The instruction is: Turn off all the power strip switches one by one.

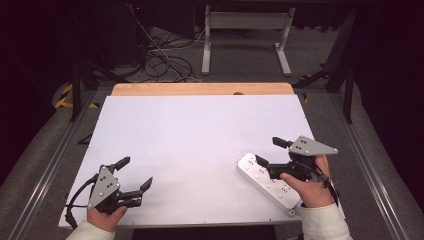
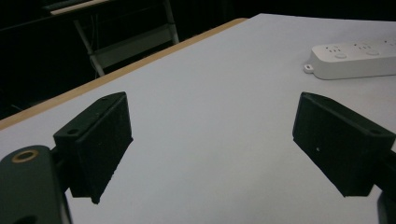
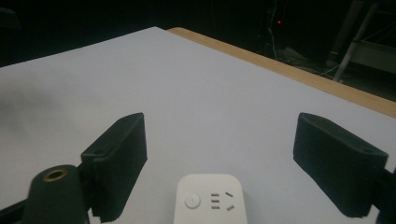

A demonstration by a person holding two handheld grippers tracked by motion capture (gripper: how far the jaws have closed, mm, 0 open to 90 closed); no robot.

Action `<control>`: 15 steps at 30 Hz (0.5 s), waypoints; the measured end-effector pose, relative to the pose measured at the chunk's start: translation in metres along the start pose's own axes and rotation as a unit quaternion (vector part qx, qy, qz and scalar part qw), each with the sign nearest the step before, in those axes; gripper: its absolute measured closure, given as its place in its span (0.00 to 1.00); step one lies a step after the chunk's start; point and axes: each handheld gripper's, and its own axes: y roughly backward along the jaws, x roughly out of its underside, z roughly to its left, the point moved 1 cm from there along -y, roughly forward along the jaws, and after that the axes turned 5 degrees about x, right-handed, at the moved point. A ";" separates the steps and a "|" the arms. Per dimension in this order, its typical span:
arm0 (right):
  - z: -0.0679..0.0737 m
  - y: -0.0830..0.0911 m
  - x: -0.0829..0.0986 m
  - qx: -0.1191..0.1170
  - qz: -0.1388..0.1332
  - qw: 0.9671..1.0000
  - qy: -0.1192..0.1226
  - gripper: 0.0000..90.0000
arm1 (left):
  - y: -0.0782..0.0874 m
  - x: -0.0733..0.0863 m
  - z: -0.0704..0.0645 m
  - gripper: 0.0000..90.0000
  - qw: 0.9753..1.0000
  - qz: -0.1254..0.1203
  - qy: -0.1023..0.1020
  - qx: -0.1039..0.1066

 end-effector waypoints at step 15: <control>-0.026 0.023 0.058 0.018 -0.005 0.999 -0.029 0.14 | 0.000 0.001 0.002 0.12 1.000 0.004 -0.003 0.001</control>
